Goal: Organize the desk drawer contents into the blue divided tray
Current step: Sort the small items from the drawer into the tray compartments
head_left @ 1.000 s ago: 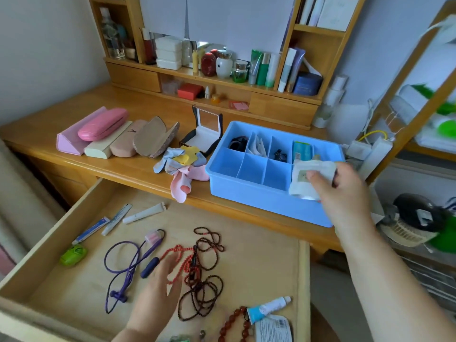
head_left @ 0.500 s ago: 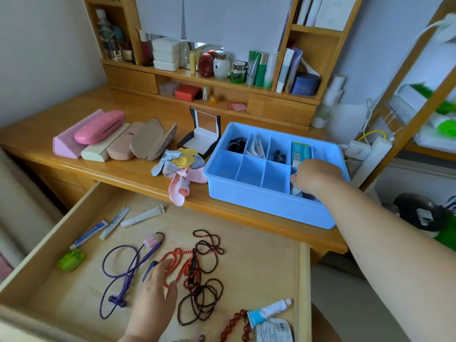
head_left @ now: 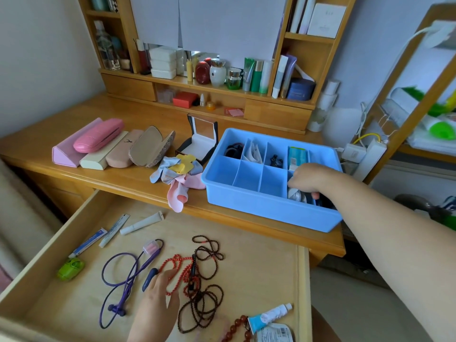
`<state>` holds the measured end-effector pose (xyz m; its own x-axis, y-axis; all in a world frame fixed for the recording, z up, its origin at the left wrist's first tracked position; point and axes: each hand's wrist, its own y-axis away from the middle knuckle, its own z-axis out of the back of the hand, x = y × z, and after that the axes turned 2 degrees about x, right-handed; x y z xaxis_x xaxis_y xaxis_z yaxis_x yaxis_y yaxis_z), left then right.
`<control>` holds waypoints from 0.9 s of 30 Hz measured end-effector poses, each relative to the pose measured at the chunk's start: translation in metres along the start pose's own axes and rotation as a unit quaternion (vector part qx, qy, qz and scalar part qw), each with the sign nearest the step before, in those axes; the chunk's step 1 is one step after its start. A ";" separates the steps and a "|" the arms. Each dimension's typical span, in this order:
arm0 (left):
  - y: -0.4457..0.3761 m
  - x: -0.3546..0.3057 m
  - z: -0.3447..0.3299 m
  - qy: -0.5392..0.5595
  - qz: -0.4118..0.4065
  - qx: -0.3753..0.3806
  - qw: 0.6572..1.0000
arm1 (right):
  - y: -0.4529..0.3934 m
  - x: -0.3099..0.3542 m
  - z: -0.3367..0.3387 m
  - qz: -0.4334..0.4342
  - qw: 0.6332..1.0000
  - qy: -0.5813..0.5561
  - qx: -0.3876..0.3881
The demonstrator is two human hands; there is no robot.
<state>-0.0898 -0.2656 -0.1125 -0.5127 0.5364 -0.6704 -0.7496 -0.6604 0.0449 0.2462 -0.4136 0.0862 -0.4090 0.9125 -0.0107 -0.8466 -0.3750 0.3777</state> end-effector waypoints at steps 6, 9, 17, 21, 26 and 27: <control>0.000 -0.001 -0.003 -0.012 0.009 0.005 1.000 | -0.002 -0.003 0.000 -0.002 0.995 0.047 -0.084; 0.001 -0.002 -0.003 -0.013 0.006 0.004 1.000 | -0.001 0.006 -0.009 -0.007 0.989 0.098 -0.112; 0.000 -0.003 -0.004 -0.033 0.027 0.040 0.998 | 0.009 -0.012 -0.030 0.038 0.973 0.028 -0.224; 0.000 -0.001 -0.002 -0.034 0.035 0.038 0.998 | 0.012 -0.011 -0.037 0.028 0.980 0.109 -0.166; -0.001 0.003 0.013 0.011 0.038 -0.007 0.999 | 0.030 -0.011 -0.043 0.118 0.922 -0.001 -0.368; 0.000 0.004 0.017 0.015 0.033 -0.011 0.999 | 0.040 -0.012 -0.049 0.179 0.878 -0.044 -0.443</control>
<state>-0.0991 -0.2540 -0.1023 -0.5482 0.4752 -0.6883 -0.7050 -0.7053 0.0745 0.2009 -0.4478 0.0561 -0.7073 0.7053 0.0483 -0.6184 -0.5841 -0.5258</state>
